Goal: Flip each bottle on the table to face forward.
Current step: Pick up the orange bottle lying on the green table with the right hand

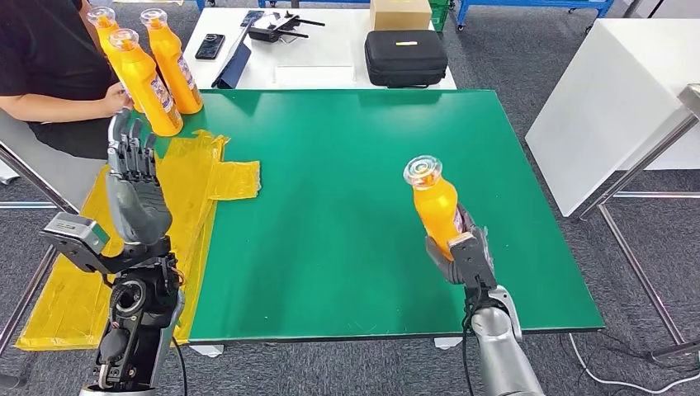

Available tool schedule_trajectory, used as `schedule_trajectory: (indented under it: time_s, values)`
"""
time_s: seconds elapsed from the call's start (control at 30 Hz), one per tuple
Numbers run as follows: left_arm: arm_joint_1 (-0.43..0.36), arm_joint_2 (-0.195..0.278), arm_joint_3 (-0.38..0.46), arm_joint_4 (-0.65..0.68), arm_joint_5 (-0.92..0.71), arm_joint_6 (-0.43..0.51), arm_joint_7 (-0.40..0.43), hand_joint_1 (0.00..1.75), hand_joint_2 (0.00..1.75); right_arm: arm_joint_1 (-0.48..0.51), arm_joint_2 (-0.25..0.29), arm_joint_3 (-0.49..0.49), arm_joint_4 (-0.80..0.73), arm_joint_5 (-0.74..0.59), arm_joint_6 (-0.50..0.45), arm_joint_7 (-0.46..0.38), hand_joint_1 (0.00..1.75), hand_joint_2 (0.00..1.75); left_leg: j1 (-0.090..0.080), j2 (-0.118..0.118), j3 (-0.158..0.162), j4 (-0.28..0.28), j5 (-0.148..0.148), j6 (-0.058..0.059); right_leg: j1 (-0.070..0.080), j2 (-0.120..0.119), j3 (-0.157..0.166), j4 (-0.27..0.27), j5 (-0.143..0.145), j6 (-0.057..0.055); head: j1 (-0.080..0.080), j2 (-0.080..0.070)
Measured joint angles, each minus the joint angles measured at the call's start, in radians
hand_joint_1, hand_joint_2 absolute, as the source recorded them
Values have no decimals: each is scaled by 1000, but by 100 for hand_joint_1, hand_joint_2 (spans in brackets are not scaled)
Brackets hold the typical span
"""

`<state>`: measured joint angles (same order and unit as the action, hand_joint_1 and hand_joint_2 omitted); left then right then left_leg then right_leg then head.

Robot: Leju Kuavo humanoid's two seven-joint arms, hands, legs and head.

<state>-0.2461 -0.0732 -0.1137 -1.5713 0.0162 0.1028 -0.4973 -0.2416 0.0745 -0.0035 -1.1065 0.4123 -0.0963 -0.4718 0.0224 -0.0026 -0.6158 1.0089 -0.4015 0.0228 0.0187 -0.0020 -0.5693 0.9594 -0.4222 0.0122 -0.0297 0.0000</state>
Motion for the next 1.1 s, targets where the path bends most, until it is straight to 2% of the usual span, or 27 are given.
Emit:
schedule_trajectory:
  time_s: [0.1,0.2,0.43,0.63,0.9,1.1]
  values:
    - [-8,-20,-24,36,45,-47,18,0,175,-33,25,31,-30,-13,-41,6,175,175,-3,0,-6,0,2,2,-3,0,-7,2,1,1,1,0]
    - [-31,-49,-62,90,84,-66,26,0,175,-105,60,81,5,6,-97,12,175,175,-4,1,-8,0,3,1,-4,0,-10,3,3,2,0,0]
    - [-65,-134,-196,231,121,-47,33,0,175,-296,182,239,235,98,-243,52,175,175,-4,0,-11,0,5,1,-4,0,-13,4,4,1,0,0]
    - [-70,-163,-293,293,141,-10,35,0,175,-354,250,334,368,88,-285,63,175,175,-4,0,-14,0,5,1,-3,0,-16,4,4,1,0,0]
    - [-77,-168,-328,334,180,39,1,0,175,-392,271,554,434,-55,-396,133,175,175,-4,-1,-16,0,6,1,-4,-1,-19,4,4,1,0,0]
    - [-77,-167,-323,347,200,49,-20,0,175,-424,264,664,478,-135,-434,148,175,175,-4,-1,-17,0,6,1,-4,-1,-19,4,4,1,1,0]
